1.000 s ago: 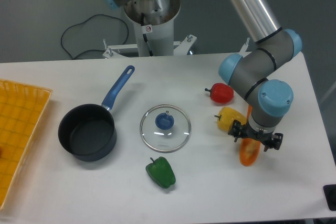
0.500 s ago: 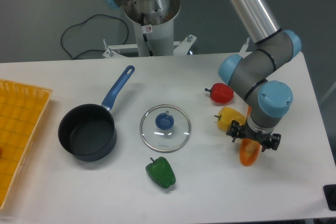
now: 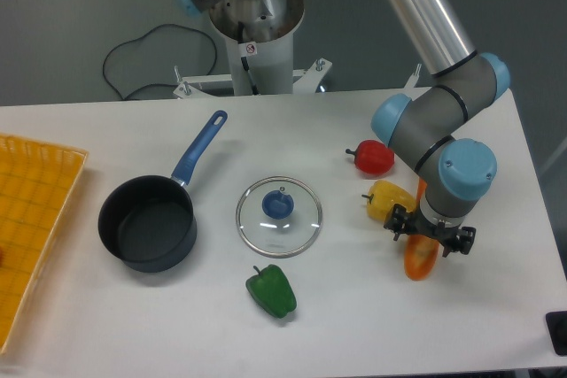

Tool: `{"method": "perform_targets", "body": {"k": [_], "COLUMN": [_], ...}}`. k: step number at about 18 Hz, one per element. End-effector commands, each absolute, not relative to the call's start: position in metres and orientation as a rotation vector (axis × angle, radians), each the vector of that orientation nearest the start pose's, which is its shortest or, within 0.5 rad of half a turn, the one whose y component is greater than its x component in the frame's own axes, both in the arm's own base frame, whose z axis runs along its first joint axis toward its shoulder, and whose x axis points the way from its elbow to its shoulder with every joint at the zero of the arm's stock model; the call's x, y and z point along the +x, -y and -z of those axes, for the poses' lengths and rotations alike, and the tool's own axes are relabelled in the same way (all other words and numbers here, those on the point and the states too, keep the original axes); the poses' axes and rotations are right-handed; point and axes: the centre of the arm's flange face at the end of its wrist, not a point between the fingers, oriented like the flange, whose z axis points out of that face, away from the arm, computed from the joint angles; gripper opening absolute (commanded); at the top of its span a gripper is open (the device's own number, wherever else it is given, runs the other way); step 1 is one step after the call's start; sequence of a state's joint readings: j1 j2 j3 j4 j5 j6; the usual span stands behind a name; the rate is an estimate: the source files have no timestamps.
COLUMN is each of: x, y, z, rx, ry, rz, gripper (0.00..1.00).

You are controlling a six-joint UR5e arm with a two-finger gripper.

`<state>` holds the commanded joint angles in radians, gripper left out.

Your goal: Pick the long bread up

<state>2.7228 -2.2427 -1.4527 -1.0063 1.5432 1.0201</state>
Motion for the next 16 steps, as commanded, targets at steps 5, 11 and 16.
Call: {"method": "perform_targets", "body": {"k": [5,11,16], "x": [-0.582,-0.583,-0.592], "y": [-0.408,-0.408,-0.391], "z": [-0.188,-0.192,-0.212], "rx": [-3.108,-3.106,-3.124], "ry": [0.205,0.205,0.163], "rz": [0.014,0.002,-0.054], "gripper": [0.99,1.00,1.00]}}
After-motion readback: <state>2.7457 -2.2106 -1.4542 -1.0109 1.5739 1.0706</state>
